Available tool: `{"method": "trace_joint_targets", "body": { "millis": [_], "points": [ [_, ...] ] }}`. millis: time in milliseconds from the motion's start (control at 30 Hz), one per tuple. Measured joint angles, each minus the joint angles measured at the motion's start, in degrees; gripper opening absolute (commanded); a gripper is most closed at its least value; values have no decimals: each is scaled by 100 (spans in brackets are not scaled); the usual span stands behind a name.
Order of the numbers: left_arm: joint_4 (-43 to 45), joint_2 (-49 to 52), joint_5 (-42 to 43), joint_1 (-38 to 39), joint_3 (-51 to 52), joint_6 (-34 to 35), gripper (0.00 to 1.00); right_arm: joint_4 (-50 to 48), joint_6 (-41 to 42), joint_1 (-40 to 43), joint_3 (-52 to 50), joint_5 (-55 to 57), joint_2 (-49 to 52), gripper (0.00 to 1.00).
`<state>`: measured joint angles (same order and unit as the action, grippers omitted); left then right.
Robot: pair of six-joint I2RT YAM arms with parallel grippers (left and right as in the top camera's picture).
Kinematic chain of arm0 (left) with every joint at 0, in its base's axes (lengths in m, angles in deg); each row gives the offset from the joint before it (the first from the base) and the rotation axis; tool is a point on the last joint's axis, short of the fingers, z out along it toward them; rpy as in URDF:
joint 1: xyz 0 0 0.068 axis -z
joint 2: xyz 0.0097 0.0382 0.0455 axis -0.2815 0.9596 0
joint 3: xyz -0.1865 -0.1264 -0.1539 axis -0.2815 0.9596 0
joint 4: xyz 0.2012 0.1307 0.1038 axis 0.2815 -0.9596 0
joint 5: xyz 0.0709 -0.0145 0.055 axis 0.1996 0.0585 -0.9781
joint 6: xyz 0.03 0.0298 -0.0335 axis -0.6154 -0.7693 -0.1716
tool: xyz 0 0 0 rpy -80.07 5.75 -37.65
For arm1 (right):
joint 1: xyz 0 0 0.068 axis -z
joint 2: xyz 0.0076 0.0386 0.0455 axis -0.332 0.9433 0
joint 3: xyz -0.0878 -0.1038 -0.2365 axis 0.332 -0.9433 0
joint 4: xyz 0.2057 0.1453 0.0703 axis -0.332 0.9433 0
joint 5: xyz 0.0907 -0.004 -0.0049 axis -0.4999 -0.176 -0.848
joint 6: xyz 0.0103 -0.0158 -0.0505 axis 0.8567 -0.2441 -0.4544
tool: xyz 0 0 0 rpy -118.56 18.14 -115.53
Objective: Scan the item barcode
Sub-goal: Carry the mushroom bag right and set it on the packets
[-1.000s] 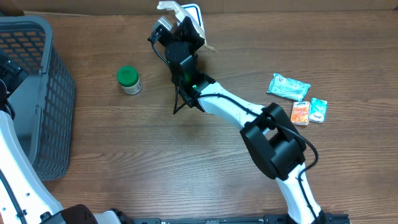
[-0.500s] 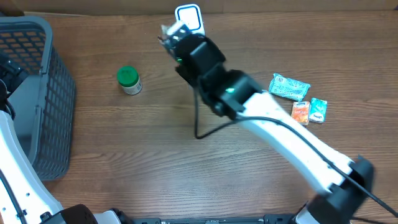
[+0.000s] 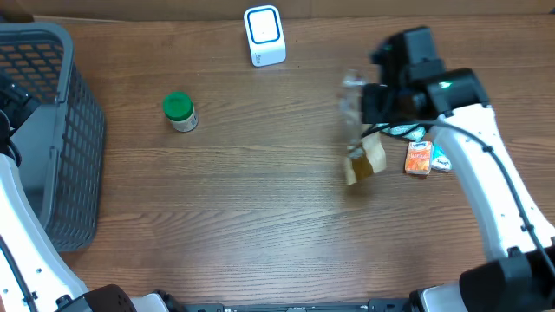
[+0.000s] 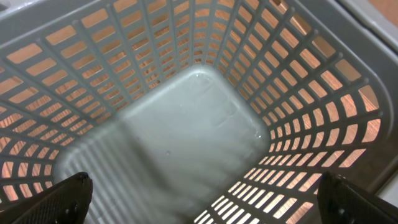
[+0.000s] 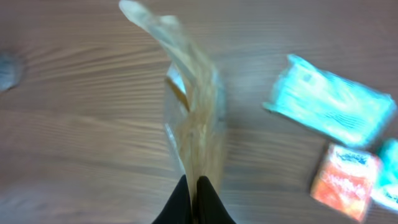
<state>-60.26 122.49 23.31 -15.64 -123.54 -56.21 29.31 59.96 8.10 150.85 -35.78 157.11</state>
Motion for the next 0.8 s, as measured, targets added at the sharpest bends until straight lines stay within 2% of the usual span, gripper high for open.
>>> {"method": "trace_joint_targets", "body": {
  "millis": [267, 333, 367, 433, 467, 567, 800],
  "points": [
    [2, 0, 0, 0, 0, 0, 100, -1123, 256, 2087, -1602, -787, 24, 5],
    [4, 0, -2, 0, 0, 0, 100, -1224, 291, 2374, -1777, -953, 28, 26],
    [2, 0, 0, 0, 0, 0, 100, -1244, 319, 2509, -1851, -1040, 28, 47],
    [4, 0, 0, 0, 0, 0, 100, -1248, 352, 2811, -1928, -1198, 31, 68],
    [4, 0, 0, 0, 0, 0, 100, -1261, 374, 2966, -1932, -1276, 31, 75],
    [2, 0, 0, 0, 0, 0, 100, -1248, 348, 3139, -1932, -1355, 31, 86],
    [4, 0, 0, 0, 0, 0, 100, -592, 393, 3217, -1788, -1491, 31, 93]
  ]
}}
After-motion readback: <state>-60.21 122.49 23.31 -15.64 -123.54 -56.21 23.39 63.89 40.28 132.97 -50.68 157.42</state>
